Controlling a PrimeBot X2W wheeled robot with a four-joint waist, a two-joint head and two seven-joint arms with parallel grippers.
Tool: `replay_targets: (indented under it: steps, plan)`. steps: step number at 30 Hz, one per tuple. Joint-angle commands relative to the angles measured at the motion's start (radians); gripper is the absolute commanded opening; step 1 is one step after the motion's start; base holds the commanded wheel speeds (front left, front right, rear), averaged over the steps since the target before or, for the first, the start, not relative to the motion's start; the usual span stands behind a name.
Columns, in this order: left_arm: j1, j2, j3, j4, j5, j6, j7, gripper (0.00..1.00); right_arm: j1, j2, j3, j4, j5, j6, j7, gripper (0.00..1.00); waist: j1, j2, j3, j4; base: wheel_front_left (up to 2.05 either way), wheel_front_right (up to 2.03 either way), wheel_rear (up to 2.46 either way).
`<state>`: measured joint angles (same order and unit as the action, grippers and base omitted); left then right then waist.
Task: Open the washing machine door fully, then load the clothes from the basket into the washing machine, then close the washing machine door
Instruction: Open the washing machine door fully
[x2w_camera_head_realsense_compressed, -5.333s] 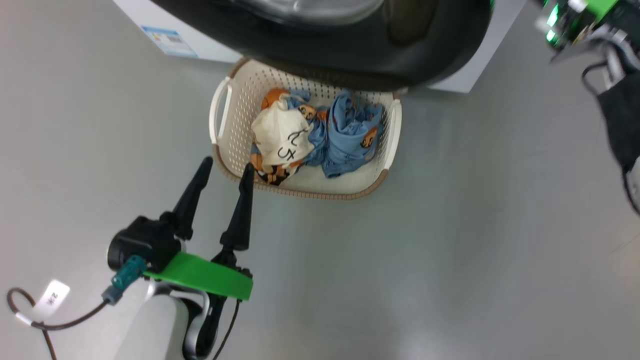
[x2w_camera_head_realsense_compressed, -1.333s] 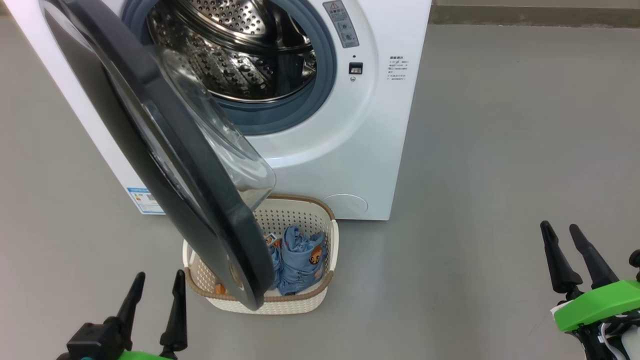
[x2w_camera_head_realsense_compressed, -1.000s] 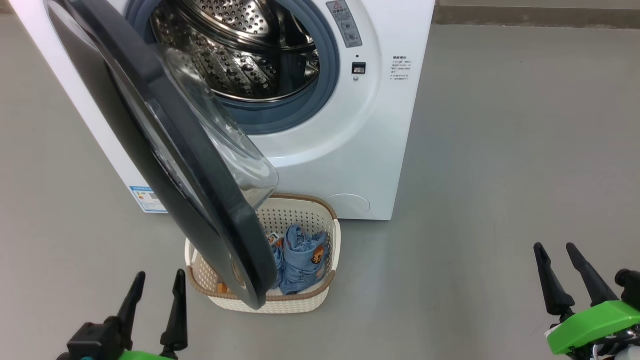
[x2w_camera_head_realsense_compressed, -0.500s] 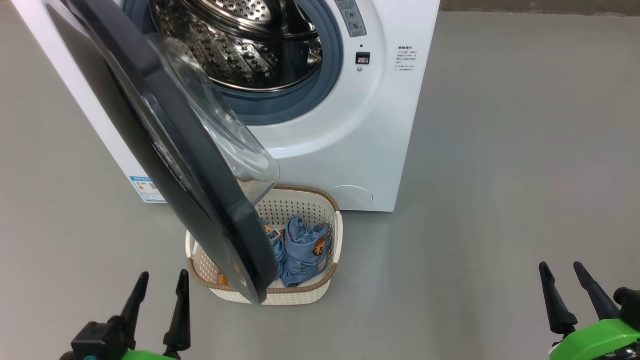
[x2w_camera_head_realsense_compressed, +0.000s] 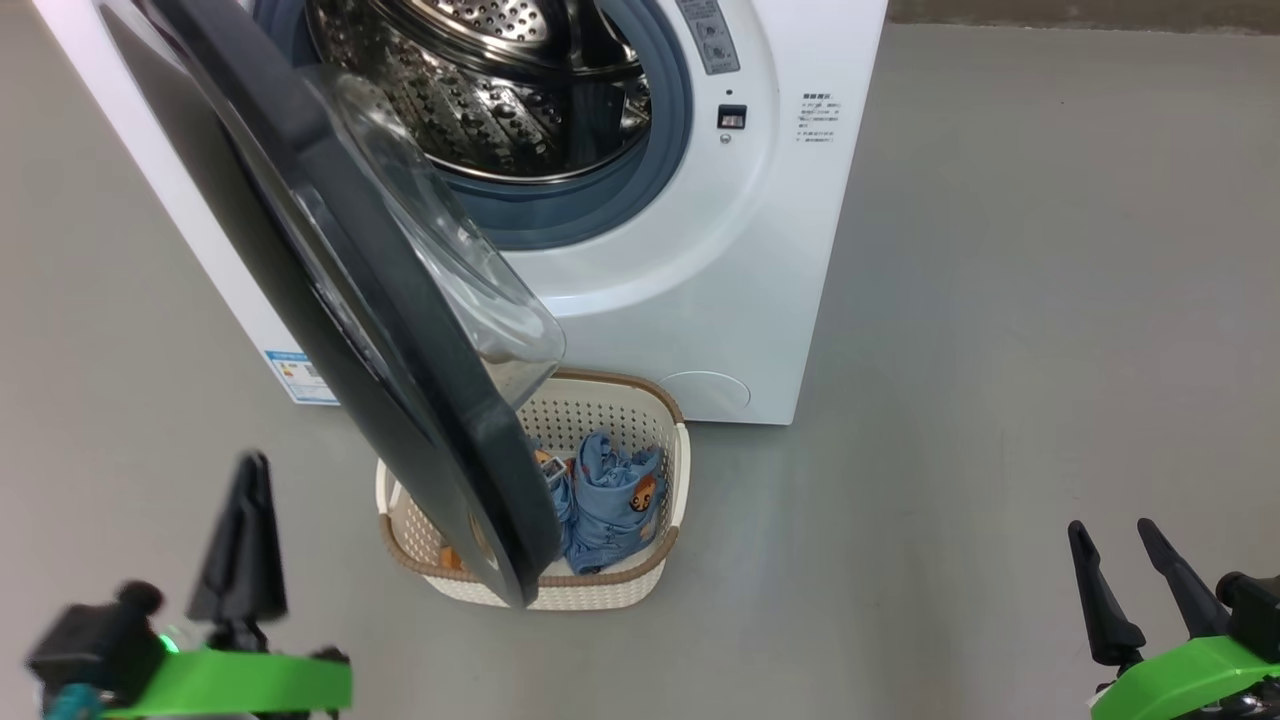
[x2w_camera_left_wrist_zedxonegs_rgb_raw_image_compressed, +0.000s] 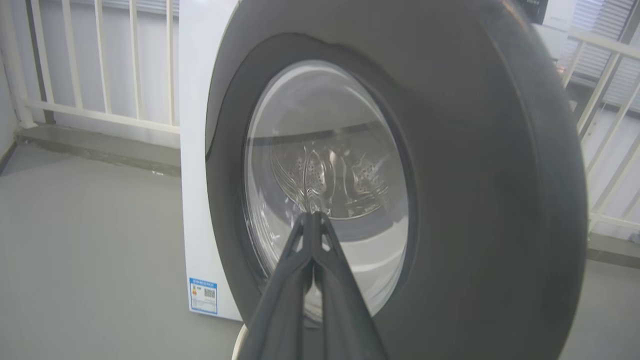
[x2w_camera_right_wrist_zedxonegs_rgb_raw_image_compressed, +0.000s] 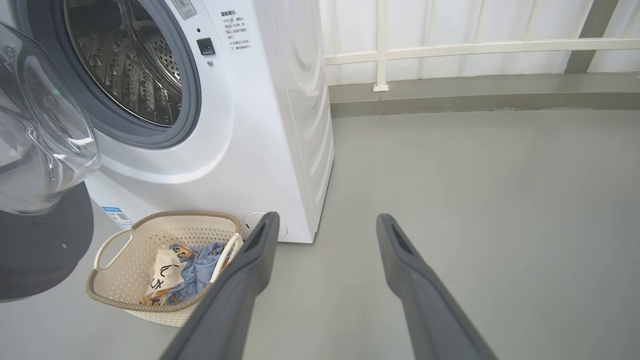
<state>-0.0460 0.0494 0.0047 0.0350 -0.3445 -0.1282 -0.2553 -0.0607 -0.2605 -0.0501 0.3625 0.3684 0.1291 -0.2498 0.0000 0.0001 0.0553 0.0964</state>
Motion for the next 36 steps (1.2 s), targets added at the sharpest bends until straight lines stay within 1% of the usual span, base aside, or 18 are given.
replay_targets:
  steps: [1, 5, 7, 10, 14, 19, 24, 28, 29, 34, 36]
  plan:
    - [-0.051, 0.010, 0.041, -0.055, 0.001, -0.003, -0.006, 0.00, 0.000, -0.018, 0.014, -0.027, -0.012, 0.002, -0.012, 1.00, 0.0000, -0.0001, 0.000, 0.001, 0.00, 0.00, 0.00]
    - [-0.072, 0.003, 0.061, -0.227, 0.016, -0.003, -0.006, 0.00, 0.000, -0.019, 0.014, -0.033, -0.017, 0.002, -0.012, 1.00, 0.0000, -0.0001, 0.002, 0.004, 0.00, 0.00, 0.00]
    - [-0.078, 0.002, 0.036, -0.306, -0.002, -0.001, -0.006, 0.00, 0.000, -0.020, 0.015, -0.032, -0.016, 0.002, -0.012, 1.00, 0.0000, -0.0001, 0.001, 0.005, 0.00, 0.00, 0.00]
    - [-0.076, 0.001, -0.053, -0.376, -0.007, 0.004, -0.006, 0.00, 0.001, -0.022, 0.014, -0.032, -0.014, 0.002, -0.012, 1.00, 0.0000, -0.0001, 0.001, 0.006, 0.00, 0.00, 0.00]
    - [-0.082, 0.001, -0.197, -0.391, -0.011, 0.018, -0.006, 0.00, 0.002, -0.021, 0.010, -0.034, -0.017, 0.002, -0.012, 1.00, 0.0000, -0.0001, 0.003, 0.006, 0.00, 0.00, 0.00]
    - [-0.110, 0.001, -0.342, -0.336, -0.039, 0.034, -0.006, 0.00, -0.001, -0.017, 0.006, -0.037, -0.025, 0.002, -0.012, 1.00, 0.0000, -0.0001, 0.007, 0.004, 0.00, 0.00, 0.00]
    - [-0.149, 0.001, -0.438, -0.218, -0.082, 0.047, -0.006, 0.00, -0.008, -0.014, 0.007, -0.041, -0.036, 0.002, -0.012, 1.00, 0.0000, -0.0001, 0.015, 0.001, 0.00, 0.00, 0.00]
    - [-0.177, 0.001, -0.466, -0.124, -0.116, 0.058, -0.006, 0.00, -0.012, -0.011, 0.010, -0.043, -0.041, 0.002, -0.012, 1.00, 0.0000, -0.0001, 0.015, -0.004, 0.00, 0.00, 0.00]
    - [-0.187, 0.001, -0.470, -0.079, -0.126, 0.060, -0.006, 0.00, -0.012, -0.010, 0.012, -0.043, -0.042, 0.002, -0.012, 1.00, 0.0000, -0.0001, 0.013, -0.006, 0.00, 0.00, 0.00]
    - [-0.202, 0.001, -0.465, 0.008, -0.153, 0.057, -0.006, 0.00, -0.010, -0.008, 0.014, -0.043, -0.041, 0.002, -0.012, 1.00, 0.0000, -0.0001, 0.009, -0.009, 0.00, 0.00, 0.00]
    - [-0.205, 0.001, -0.463, 0.021, -0.157, 0.055, -0.006, 0.00, -0.009, -0.007, 0.015, -0.043, -0.041, 0.002, -0.012, 1.00, 0.0000, -0.0001, 0.008, -0.010, 0.00, 0.00, 0.00]
